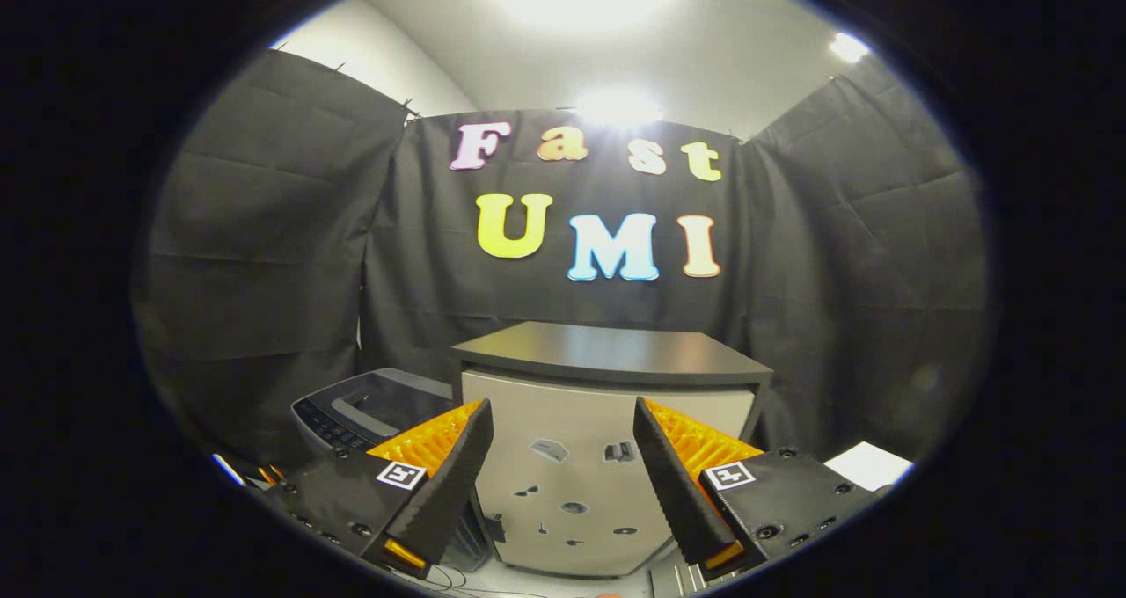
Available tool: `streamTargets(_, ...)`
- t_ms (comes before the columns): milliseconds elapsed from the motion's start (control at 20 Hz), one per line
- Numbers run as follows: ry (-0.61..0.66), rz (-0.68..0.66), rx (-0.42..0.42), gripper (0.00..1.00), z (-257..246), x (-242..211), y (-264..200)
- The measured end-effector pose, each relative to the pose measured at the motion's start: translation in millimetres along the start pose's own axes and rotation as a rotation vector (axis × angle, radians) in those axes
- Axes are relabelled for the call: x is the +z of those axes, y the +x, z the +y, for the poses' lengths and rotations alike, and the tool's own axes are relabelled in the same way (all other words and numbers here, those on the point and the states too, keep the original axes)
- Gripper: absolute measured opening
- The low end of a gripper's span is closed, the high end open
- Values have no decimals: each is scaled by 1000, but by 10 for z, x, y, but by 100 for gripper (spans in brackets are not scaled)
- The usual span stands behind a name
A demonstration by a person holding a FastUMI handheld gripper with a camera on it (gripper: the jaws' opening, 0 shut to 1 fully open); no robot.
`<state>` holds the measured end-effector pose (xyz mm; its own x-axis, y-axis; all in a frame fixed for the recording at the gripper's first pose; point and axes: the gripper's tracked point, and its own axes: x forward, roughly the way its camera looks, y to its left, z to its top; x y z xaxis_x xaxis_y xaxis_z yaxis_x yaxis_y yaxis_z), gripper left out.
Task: Put the clothes into the washing machine and then close the washing machine lid.
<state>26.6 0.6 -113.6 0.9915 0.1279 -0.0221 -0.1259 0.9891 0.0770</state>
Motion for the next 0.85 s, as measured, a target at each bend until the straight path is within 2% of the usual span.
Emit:
streamTargets(300, 17, 1, 23, 99, -11, -60, -188)
streamTargets(850, 52, -5, 26, 99, 136, 100, -188)
